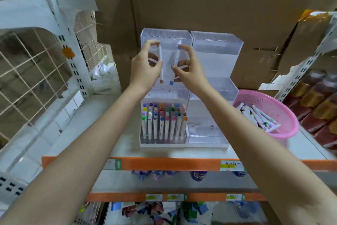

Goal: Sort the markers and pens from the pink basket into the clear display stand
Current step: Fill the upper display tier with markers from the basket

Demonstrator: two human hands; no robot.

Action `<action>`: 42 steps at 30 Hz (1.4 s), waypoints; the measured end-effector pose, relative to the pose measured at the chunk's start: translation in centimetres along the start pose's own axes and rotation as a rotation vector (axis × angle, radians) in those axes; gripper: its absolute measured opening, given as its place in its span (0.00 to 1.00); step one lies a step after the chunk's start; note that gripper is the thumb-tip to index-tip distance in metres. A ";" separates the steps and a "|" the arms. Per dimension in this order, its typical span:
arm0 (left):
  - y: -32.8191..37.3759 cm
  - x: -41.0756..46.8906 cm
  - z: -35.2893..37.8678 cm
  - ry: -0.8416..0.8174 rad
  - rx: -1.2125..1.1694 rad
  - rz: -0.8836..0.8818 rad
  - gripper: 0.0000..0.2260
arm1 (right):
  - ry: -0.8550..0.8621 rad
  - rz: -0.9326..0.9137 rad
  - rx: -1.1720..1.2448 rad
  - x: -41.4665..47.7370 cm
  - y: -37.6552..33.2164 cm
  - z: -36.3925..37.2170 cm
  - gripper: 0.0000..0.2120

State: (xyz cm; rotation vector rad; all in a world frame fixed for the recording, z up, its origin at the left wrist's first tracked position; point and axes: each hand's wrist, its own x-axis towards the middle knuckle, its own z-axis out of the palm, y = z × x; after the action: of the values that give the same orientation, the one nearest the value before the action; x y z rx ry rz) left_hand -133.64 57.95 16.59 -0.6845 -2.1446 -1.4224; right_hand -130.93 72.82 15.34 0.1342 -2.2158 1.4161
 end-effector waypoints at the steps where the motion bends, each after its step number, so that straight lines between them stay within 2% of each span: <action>1: -0.3 0.4 -0.2 -0.001 -0.021 -0.002 0.18 | 0.022 -0.006 -0.012 0.4 0.0 0.4 0.23; 5: -1.3 1.7 -0.6 -0.015 -0.093 0.010 0.18 | 0.139 -0.046 -0.077 1.7 0.1 1.4 0.24; 10: -1.6 3.5 -0.4 -0.023 -0.103 0.107 0.18 | 0.232 -0.176 -0.175 2.9 0.0 2.1 0.25; 17: -2.9 4.0 0.1 -0.047 -0.050 0.174 0.17 | 0.229 -0.273 -0.206 4.0 -0.4 3.2 0.25; 34: -4.1 4.3 0.2 -0.051 0.077 0.179 0.14 | 0.230 -0.292 -0.195 4.4 1.1 4.3 0.24; 42: -4.5 4.5 0.4 -0.090 0.239 0.262 0.11 | 0.215 -0.279 -0.176 4.4 1.5 4.2 0.24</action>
State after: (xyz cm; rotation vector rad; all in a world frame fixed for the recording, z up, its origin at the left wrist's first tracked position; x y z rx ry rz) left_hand -140.04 57.47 16.17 -0.9109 -2.1528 -0.9981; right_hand -136.75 70.59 14.76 0.2109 -2.0405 1.0315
